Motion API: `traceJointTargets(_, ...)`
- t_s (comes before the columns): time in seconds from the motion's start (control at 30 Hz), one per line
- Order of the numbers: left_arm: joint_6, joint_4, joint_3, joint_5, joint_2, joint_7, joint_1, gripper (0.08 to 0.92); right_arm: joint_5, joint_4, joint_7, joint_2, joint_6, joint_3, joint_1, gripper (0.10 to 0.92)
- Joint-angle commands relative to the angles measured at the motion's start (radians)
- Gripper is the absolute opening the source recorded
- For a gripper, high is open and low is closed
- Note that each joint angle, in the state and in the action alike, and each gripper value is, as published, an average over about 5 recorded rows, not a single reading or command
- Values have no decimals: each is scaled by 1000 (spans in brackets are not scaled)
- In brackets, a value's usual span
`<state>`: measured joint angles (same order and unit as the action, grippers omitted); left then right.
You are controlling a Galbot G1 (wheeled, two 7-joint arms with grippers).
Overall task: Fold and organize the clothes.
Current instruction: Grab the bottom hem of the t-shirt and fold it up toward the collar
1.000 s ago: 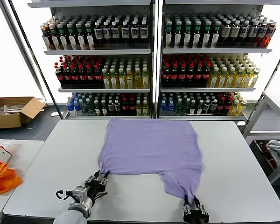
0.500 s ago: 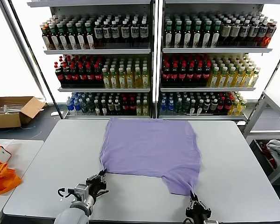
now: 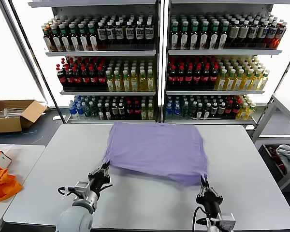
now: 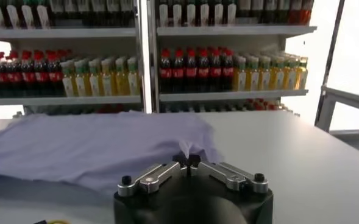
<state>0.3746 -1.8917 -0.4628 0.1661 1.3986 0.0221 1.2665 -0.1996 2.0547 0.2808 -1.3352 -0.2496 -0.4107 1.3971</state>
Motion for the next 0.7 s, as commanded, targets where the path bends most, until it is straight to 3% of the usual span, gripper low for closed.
traceJointTargets(0.03, -44, 159, 16, 60, -6, -11, -173, 87, 0, -150, -16, -2, 7, -17, -212, 107)
traceJointTargets(0.37, -32, 338, 74, 81, -8, -18, -311, 87, 17, -342, -55, 0, -15, 14, -354, 107)
traceJointTargets(0.7, -34, 416, 108, 77, -2, -16, -369, 116, 64, -400, -109, 4, -85, 49, -412, 137)
